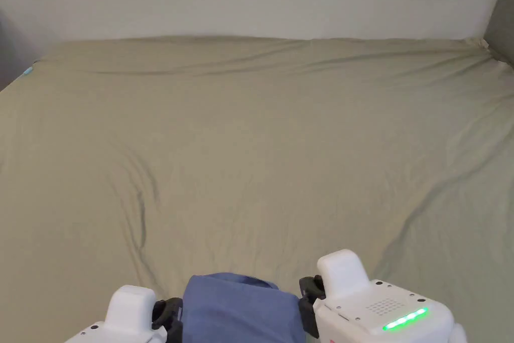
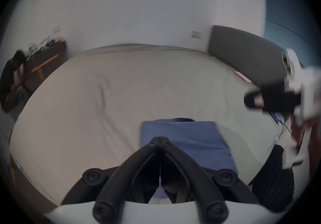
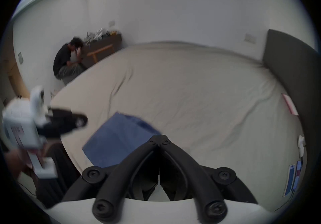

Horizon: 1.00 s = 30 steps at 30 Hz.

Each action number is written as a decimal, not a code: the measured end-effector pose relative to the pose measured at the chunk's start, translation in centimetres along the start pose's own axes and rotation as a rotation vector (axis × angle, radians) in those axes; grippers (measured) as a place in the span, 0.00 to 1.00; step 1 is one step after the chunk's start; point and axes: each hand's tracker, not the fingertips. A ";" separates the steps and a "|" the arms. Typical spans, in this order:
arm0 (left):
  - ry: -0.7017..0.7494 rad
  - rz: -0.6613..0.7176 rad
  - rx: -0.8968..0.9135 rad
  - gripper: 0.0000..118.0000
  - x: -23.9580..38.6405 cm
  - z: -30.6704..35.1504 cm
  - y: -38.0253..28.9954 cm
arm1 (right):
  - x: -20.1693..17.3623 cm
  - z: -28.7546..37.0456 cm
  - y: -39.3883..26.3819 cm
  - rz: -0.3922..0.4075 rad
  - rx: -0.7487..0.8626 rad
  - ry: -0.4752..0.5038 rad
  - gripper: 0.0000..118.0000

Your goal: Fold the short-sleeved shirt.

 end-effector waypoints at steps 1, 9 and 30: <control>-0.010 0.037 -0.018 0.00 -1.3 -0.3 0.0 | -0.6 -2.0 -0.9 0.041 -0.050 0.001 0.02; -0.151 0.245 -0.143 0.37 -6.3 -3.6 -0.8 | -2.4 -8.2 -5.6 0.165 -0.231 0.012 0.02; -0.653 0.778 -0.418 0.22 -5.1 -13.6 -5.1 | -0.5 -7.6 -4.6 0.054 -0.251 0.105 0.02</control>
